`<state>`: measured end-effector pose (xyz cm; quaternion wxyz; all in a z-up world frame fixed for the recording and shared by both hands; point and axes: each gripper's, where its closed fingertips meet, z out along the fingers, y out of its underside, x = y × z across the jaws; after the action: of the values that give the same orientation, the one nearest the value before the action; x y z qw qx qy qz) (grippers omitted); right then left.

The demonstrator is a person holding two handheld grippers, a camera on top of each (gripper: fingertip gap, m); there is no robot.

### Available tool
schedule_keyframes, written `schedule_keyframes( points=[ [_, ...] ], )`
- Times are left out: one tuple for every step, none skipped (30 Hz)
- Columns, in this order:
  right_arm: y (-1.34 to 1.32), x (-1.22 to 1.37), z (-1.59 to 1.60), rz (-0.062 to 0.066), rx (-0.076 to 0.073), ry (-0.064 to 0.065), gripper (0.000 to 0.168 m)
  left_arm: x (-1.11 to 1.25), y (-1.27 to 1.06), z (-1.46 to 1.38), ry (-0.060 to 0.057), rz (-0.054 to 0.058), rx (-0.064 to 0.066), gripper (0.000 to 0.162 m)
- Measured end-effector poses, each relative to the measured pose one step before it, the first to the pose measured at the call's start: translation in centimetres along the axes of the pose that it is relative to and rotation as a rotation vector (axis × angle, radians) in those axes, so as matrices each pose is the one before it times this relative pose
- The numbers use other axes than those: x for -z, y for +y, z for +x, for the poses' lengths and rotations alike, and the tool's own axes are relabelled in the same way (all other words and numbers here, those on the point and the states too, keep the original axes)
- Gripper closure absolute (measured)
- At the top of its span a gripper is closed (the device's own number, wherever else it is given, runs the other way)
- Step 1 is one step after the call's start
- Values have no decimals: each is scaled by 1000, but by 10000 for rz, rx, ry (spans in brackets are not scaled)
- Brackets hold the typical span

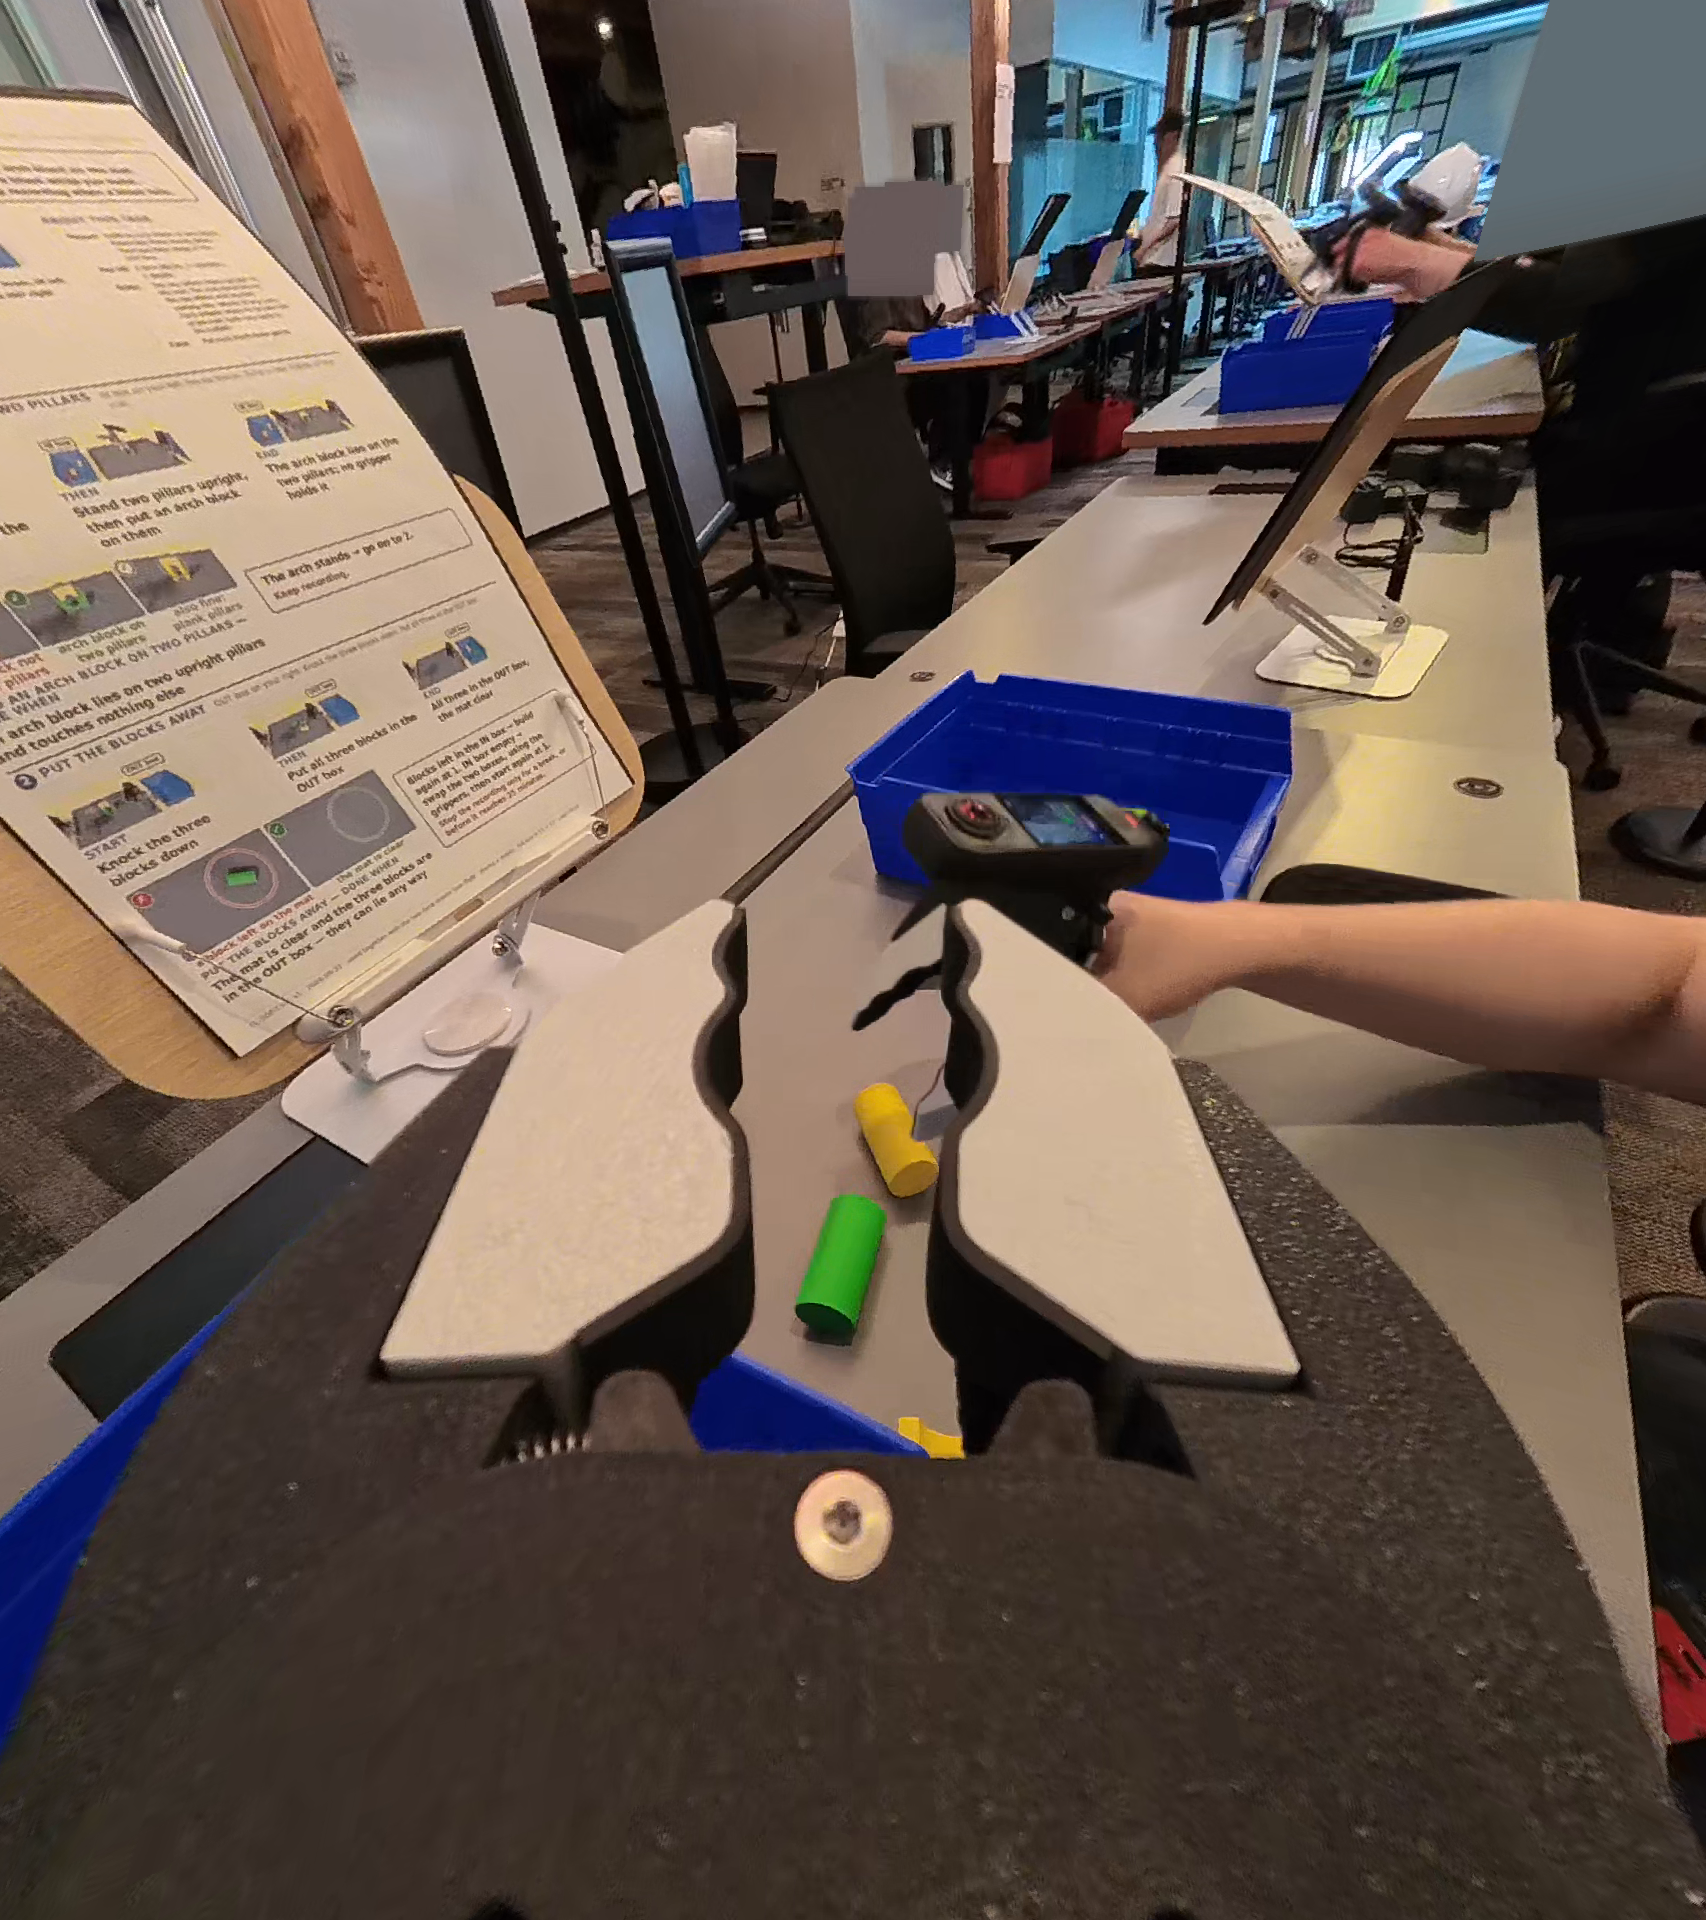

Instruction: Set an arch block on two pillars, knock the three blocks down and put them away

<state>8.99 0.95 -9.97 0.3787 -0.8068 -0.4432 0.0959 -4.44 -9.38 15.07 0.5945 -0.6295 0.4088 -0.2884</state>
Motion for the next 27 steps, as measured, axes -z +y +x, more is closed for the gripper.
schedule_keyframes(
  points=[
    [720, -480, 10, -13, -179, 109, 92, -3, -49, 63, 31, 22, 11, 126],
    [745, -574, -351, -135, -181, -162, 91, 0, -10, 84, 48, 7, 19, 126],
    [802, -662, -429, -274, -217, -242, 91, -24, 62, 70, 50, -28, 19, 126],
    [736, -680, -316, -325, -196, -188, 89, -40, 84, 53, 35, -48, 13, 126],
    [612, -590, -278, -329, -84, -173, 89, -56, 86, 44, 22, -46, -3, 126],
    [495, -427, -83, -307, 46, -63, 92, -53, 66, 17, 12, -37, -13, 126],
    [213, -160, 147, -145, 112, 88, 96, -53, 52, 12, 8, -25, -7, 126],
    [-6, 95, 139, 17, 18, 67, 96, -54, 59, 29, 27, -30, -5, 125],
    [-45, 310, 6, -7, 30, -45, 96, -53, 65, 40, 29, -36, -13, 125],
    [-231, 692, 44, 109, 97, -30, 96, -64, 93, 29, 28, -54, -28, 125],
    [-434, 1170, 343, 241, 119, 133, 96, -76, 168, 44, 41, -94, -31, 125],
    [-528, 1642, 709, 292, 102, 278, 96, -132, 272, 98, 72, -158, -28, 125],
    [-533, 2015, 967, 324, 75, 298, 96, -196, 445, 153, 104, -254, -29, 125],
    [-543, 2308, 1268, 367, 60, 321, 96, -285, 500, 146, 85, -304, -43, 125],
    [-359, 2510, 1762, 335, 15, 450, 96, -359, 469, 61, 9, -282, -75, 125],
    [112, 2512, 2102, 120, -27, 451, 96, -393, 400, -80, -95, -245, -102, 125],
    [638, 2304, 2318, -48, -57, 420, 96, -406, 329, -122, -137, -206, -99, 125],
    [983, 1923, 2789, -3, -262, 620, 96, -420, 360, -32, -74, -231, -90, 125],
    [1511, 1310, 2983, -127, -546, 635, 96, -434, 457, 106, 5, -296, -78, 125],
    [2164, 598, 2689, -492, -714, 398, 96, -522, 564, 315, 135, -365, -62, 126],
    [2621, -62, 2252, -769, -696, 183, 96, -660, 772, 595, 303, -472, -55, 127],
    [2810, -612, 1832, -920, -520, 69, 96, -868, 1107, 835, 447, -681, -35, 127],
    [2801, -989, 1443, -982, -366, 44, 96, -1050, 1303, 771, 409, -868, -96, 128],
    [2471, -1224, 1076, -894, -204, 45, 96, -1256, 1368, 639, 317, -990, -234, 128],
    [1821, -1273, 751, -605, -92, 68, 95, -1453, 1321, 548, 230, -1045, -386, 130],
    [1108, -1192, 344, -234, -67, -17, 95, -1624, 1038, 272, 26, -921, -375, 129],
    [632, -992, 80, -21, -141, -96, 95, -1753, 617, 90, -95, -738, -285, 123]
  ],
)
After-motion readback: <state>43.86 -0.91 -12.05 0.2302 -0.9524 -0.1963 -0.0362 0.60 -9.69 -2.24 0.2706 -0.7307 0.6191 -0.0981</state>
